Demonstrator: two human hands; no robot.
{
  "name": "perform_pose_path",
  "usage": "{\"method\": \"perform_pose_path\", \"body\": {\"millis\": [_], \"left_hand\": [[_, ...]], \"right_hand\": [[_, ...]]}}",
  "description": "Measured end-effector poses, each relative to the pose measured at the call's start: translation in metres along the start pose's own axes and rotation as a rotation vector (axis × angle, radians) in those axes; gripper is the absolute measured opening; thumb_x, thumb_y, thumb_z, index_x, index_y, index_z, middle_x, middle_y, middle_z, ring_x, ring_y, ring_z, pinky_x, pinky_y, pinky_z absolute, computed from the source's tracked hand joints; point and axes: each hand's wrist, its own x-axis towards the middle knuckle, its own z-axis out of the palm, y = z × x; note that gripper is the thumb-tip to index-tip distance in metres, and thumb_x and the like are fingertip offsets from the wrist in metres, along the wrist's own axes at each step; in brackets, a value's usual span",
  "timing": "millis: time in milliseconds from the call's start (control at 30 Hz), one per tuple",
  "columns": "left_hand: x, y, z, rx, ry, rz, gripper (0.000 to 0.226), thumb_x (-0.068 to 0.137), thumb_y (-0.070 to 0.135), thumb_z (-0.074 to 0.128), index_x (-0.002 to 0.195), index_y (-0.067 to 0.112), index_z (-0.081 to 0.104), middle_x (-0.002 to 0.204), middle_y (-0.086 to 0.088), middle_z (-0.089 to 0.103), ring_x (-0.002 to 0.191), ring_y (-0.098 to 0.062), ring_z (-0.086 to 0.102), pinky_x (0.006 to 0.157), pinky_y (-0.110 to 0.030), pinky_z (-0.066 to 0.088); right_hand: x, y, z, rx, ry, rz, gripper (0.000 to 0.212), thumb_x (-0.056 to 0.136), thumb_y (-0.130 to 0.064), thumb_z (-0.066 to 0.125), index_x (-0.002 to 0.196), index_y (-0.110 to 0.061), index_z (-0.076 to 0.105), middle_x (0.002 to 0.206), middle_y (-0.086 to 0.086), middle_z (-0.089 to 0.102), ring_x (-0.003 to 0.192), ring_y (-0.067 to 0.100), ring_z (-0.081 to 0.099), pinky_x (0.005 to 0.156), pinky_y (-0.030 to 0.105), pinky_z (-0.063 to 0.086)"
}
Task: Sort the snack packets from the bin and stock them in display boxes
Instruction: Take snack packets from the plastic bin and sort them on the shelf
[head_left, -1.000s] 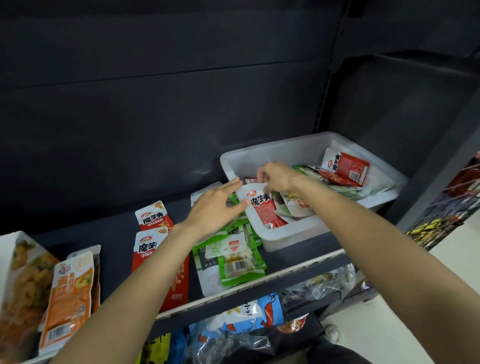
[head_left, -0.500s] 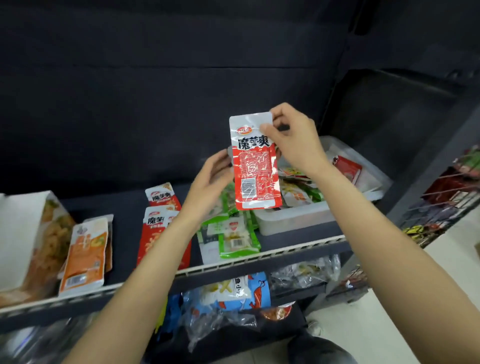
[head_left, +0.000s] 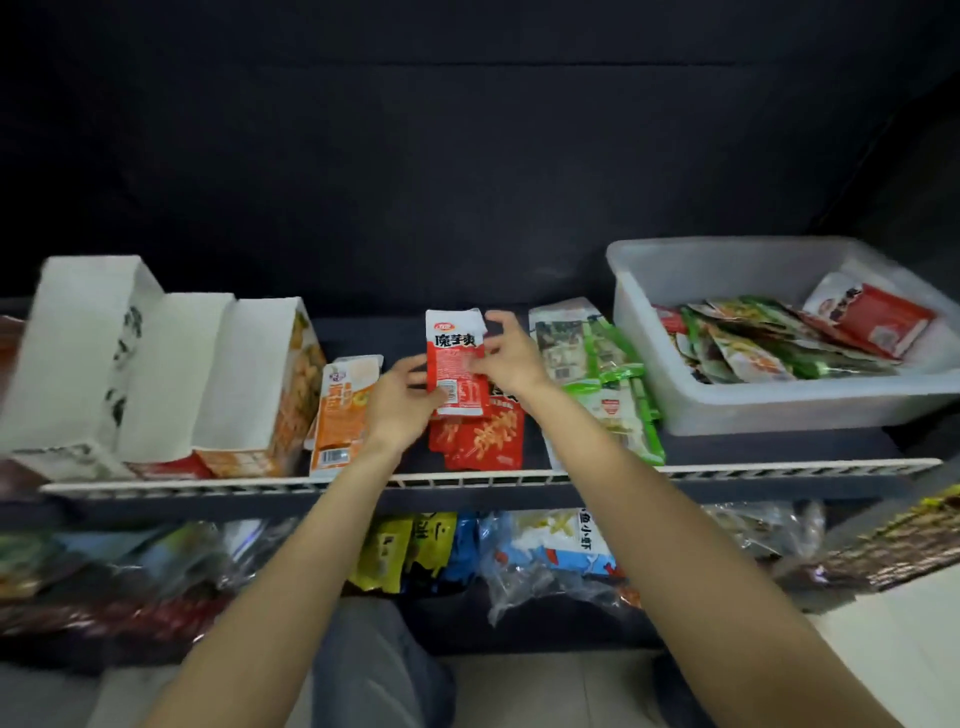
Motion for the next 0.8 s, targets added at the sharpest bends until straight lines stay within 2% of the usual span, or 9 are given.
{"method": "perform_pose_path", "body": {"millis": [100,200,333,433,500,567,667,733,800], "left_hand": [[0.021,-0.009,-0.003,0.342,-0.001,0.079,0.041,0.091,0.016,0.061,0.130,0.008,0.054,0.124,-0.010,0.063,0.109,-0.023,0.061,0.094,-0.034,0.047],[0.035,-0.008,0.001,0.638,-0.069,0.137,0.040,0.095,0.025,0.052,0.132,0.010,0.053,0.126,-0.015,0.061,0.115,-0.032,0.056,0.093,-0.036,0.043],[0.042,-0.005,0.005,0.710,-0.075,0.216,0.044,0.097,0.025,0.047,0.137,0.006,0.044,0.137,-0.021,0.048,0.125,-0.035,0.046,0.100,-0.039,0.038],[0.035,0.011,0.008,0.627,0.050,0.452,0.046,0.097,0.025,0.047,0.141,0.012,0.040,0.140,-0.011,0.048,0.128,-0.029,0.043,0.102,-0.040,0.037],[0.030,0.034,0.018,0.540,0.104,0.611,0.040,0.096,0.024,0.048,0.136,0.017,0.048,0.130,-0.004,0.057,0.120,-0.022,0.049,0.095,-0.036,0.040],[0.026,0.064,0.037,0.422,0.069,0.722,0.033,0.096,0.025,0.048,0.127,0.020,0.055,0.118,0.004,0.064,0.111,-0.017,0.055,0.092,-0.033,0.042],[0.025,0.102,0.083,0.265,-0.109,0.824,0.028,0.092,0.027,0.049,0.116,0.025,0.062,0.098,0.015,0.070,0.094,-0.011,0.064,0.086,-0.033,0.050],[0.028,0.124,0.121,0.236,-0.306,0.819,0.026,0.092,0.024,0.051,0.114,0.027,0.063,0.093,0.016,0.072,0.088,-0.010,0.067,0.084,-0.033,0.052],[0.031,0.143,0.162,0.318,-0.516,0.768,0.029,0.092,0.022,0.055,0.120,0.024,0.060,0.098,0.010,0.072,0.093,-0.010,0.066,0.087,-0.029,0.049]], "right_hand": [[0.015,0.002,0.028,-0.344,0.029,-0.038,0.054,0.084,-0.011,0.065,0.135,-0.013,0.048,0.133,0.016,0.048,0.122,0.031,0.047,0.102,0.029,0.035],[0.024,-0.002,0.034,-0.757,-0.015,-0.140,0.045,0.090,-0.022,0.056,0.134,-0.014,0.050,0.150,0.014,0.023,0.137,0.034,0.020,0.109,0.040,0.024],[0.017,-0.009,0.015,-0.886,-0.103,-0.256,0.042,0.096,-0.033,0.048,0.134,-0.016,0.052,0.155,0.011,0.019,0.144,0.029,0.004,0.113,0.042,0.016],[0.000,-0.017,-0.022,-0.921,0.069,-0.424,0.035,0.095,-0.028,0.047,0.127,-0.017,0.058,0.146,0.008,0.039,0.139,0.028,0.023,0.110,0.039,0.023],[-0.016,-0.024,-0.058,-0.872,0.206,-0.482,0.028,0.094,-0.025,0.047,0.116,-0.020,0.064,0.126,0.004,0.059,0.120,0.026,0.047,0.098,0.038,0.039],[-0.031,-0.029,-0.101,-0.819,0.303,-0.439,0.023,0.093,-0.025,0.048,0.107,-0.024,0.066,0.105,0.004,0.069,0.101,0.028,0.060,0.081,0.036,0.047],[-0.039,-0.018,-0.175,-0.879,0.369,-0.307,0.022,0.091,-0.025,0.052,0.108,-0.028,0.066,0.100,0.005,0.072,0.097,0.032,0.063,0.077,0.037,0.048],[-0.040,0.000,-0.224,-0.914,0.293,-0.144,0.025,0.088,-0.024,0.059,0.111,-0.026,0.066,0.104,0.004,0.071,0.100,0.030,0.063,0.082,0.036,0.049],[-0.040,0.022,-0.263,-0.898,0.192,0.019,0.027,0.085,-0.022,0.064,0.112,-0.022,0.067,0.108,0.005,0.070,0.103,0.028,0.062,0.086,0.033,0.047]]}}
